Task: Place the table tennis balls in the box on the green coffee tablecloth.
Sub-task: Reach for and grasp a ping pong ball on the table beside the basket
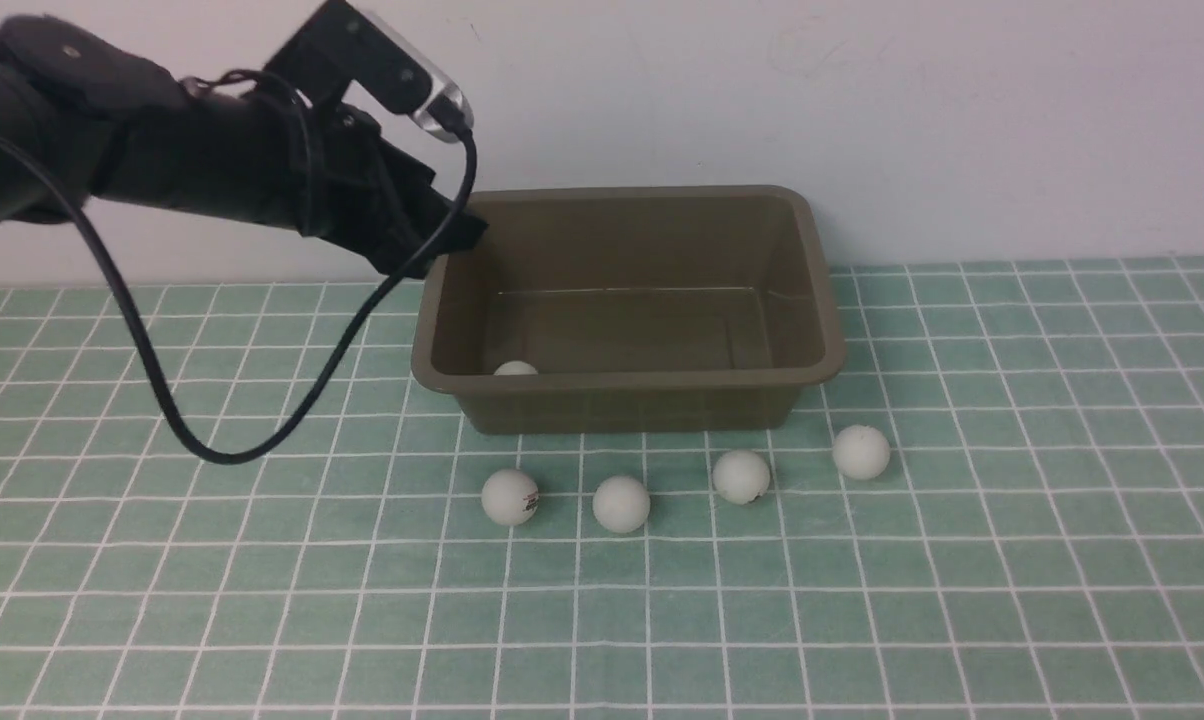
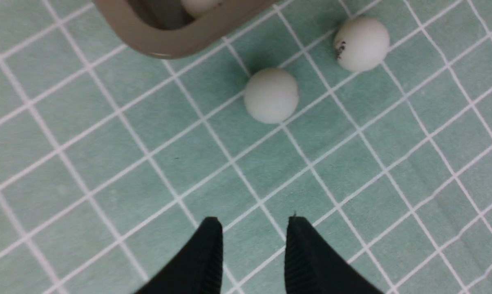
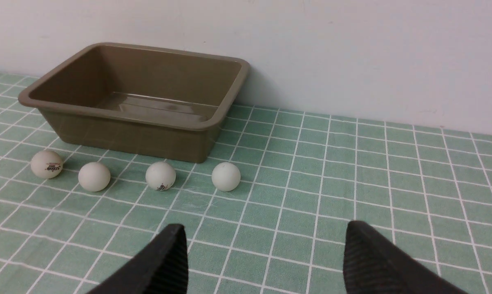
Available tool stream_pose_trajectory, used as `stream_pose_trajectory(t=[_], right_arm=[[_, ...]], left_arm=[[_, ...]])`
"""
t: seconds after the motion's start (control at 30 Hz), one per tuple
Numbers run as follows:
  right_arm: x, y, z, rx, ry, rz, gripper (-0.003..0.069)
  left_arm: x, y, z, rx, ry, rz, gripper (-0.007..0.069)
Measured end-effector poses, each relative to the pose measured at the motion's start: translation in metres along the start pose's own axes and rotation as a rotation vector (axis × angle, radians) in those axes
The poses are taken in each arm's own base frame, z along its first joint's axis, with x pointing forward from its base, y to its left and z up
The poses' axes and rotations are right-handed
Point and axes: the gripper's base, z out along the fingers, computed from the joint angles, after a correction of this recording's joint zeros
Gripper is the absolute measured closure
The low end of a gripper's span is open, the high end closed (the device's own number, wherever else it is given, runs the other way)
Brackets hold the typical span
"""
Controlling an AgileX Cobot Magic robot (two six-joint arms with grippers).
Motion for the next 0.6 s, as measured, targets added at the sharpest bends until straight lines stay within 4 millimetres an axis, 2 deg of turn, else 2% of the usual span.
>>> stream_pose_trajectory(t=[0.17,0.4,0.6], right_arm=[[-0.002,-0.001,0.0,0.006,-0.017,-0.002,0.0197],[-0.002,0.0,0.0,0.005,-0.019,-0.001,0.0197],[-0.002,0.0,0.0,0.003,-0.019,0.001,0.0197]], left_arm=[[0.006,-0.009,0.043,0.107,-0.016,0.048,0.0345],[-0.003,-0.027,0.097,0.12,-0.036,0.096,0.015],[-0.004,-0.031,0.122,0.099,-0.029,0.1,0.0122]])
